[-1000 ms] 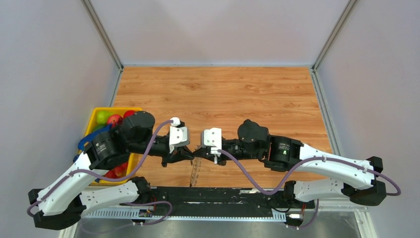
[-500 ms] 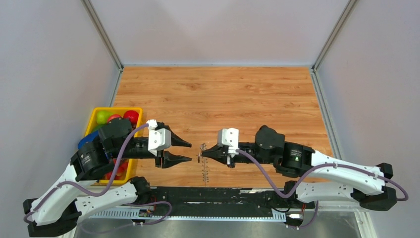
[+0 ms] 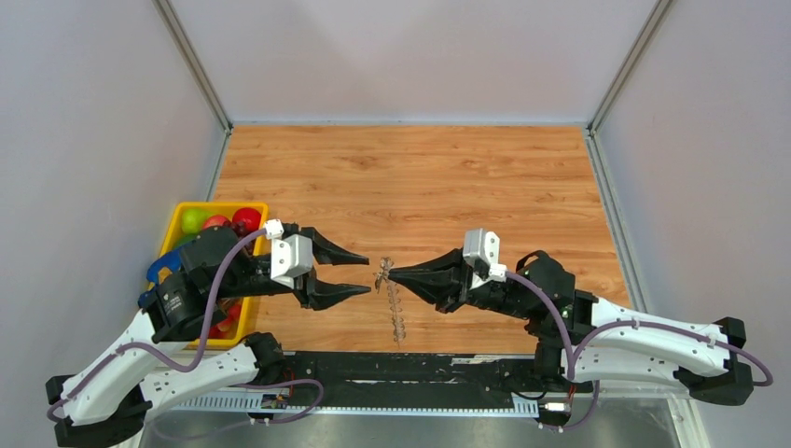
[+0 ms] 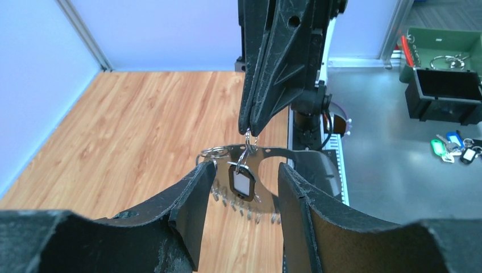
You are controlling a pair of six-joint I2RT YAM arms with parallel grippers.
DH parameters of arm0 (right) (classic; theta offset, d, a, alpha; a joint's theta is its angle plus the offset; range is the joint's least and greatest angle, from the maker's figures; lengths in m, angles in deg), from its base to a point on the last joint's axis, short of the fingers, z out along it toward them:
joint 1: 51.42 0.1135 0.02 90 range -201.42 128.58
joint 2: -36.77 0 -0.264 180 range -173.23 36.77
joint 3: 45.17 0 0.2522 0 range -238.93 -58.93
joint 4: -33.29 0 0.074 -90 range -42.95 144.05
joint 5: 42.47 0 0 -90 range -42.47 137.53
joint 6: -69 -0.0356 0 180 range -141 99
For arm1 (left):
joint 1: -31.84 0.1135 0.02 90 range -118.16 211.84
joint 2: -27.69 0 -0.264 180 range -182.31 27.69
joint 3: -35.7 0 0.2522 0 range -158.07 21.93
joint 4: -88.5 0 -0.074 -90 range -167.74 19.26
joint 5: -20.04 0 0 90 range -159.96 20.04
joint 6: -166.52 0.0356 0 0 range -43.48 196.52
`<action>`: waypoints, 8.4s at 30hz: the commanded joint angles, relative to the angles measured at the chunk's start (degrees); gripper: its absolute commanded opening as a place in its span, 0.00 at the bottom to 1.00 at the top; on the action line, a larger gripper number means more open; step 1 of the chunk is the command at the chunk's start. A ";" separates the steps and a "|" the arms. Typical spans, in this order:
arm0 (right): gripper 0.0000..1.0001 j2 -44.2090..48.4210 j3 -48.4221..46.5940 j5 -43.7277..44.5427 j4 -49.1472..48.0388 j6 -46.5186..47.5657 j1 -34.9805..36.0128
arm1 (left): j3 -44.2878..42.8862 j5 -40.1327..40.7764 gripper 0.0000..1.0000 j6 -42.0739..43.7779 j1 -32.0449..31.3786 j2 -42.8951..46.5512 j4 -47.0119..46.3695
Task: Put the keys on the keyring
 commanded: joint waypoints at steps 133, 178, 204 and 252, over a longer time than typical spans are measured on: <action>0.00 -8.39 -1.44 -5.05 -48.78 -11.20 1.47 | 0.24 -16.79 0.40 -2.29 -0.12 -5.98 -43.80; 0.00 -8.62 -0.35 -4.24 -54.91 -11.33 1.56 | 0.71 -18.10 0.00 -2.39 -0.14 -7.90 -44.13; 0.00 -11.73 -1.15 -1.51 -56.25 -8.58 2.70 | 1.63 -16.32 0.02 -3.21 -0.15 -7.05 -45.08; 0.29 4.26 -6.49 6.86 -4.77 5.26 2.86 | -4.20 -17.33 0.00 -5.06 -0.11 -7.82 -31.95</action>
